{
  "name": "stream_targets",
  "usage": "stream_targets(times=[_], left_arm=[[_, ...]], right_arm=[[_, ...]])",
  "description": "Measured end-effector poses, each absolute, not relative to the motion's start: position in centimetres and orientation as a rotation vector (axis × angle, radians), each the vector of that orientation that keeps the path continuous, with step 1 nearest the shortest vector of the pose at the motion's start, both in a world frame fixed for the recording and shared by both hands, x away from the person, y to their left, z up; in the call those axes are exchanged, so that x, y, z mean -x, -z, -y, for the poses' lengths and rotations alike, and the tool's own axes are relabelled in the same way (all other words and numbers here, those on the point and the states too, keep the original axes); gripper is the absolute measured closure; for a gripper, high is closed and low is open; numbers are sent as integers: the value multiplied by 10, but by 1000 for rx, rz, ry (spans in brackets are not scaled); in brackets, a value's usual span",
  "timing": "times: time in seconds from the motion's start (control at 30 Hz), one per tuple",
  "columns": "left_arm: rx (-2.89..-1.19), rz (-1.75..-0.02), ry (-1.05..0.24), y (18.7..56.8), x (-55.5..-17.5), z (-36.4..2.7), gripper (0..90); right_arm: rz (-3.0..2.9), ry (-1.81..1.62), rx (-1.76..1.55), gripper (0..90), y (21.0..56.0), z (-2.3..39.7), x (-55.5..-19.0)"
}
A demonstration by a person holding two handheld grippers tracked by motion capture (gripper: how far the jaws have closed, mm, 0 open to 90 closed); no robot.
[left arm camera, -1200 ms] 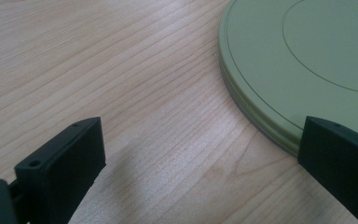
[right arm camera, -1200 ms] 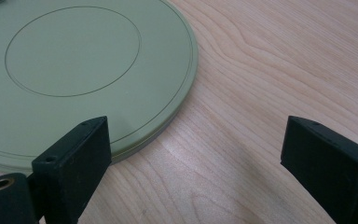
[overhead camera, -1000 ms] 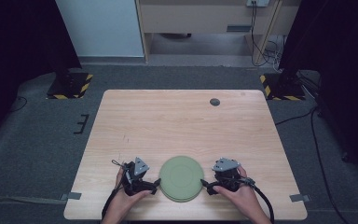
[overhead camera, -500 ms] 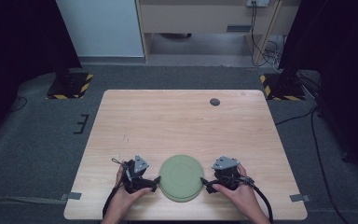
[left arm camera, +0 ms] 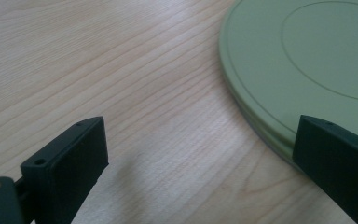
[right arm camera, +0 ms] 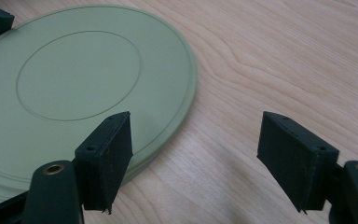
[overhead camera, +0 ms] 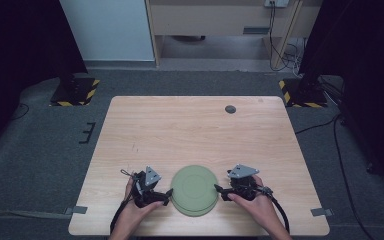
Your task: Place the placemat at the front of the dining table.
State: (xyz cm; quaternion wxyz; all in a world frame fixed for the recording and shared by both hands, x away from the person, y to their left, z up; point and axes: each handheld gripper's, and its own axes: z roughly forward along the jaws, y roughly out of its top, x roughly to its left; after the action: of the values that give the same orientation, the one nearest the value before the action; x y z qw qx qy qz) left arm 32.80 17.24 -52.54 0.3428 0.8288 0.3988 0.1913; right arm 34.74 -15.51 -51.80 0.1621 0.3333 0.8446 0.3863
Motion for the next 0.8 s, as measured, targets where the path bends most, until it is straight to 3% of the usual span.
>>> stream_targets(times=[0.8], left_arm=[[-2187, -969, -401, 524, -307, -157, 19]], right_arm=[[-2454, -1085, -925, 257, 519, 142, -346]])
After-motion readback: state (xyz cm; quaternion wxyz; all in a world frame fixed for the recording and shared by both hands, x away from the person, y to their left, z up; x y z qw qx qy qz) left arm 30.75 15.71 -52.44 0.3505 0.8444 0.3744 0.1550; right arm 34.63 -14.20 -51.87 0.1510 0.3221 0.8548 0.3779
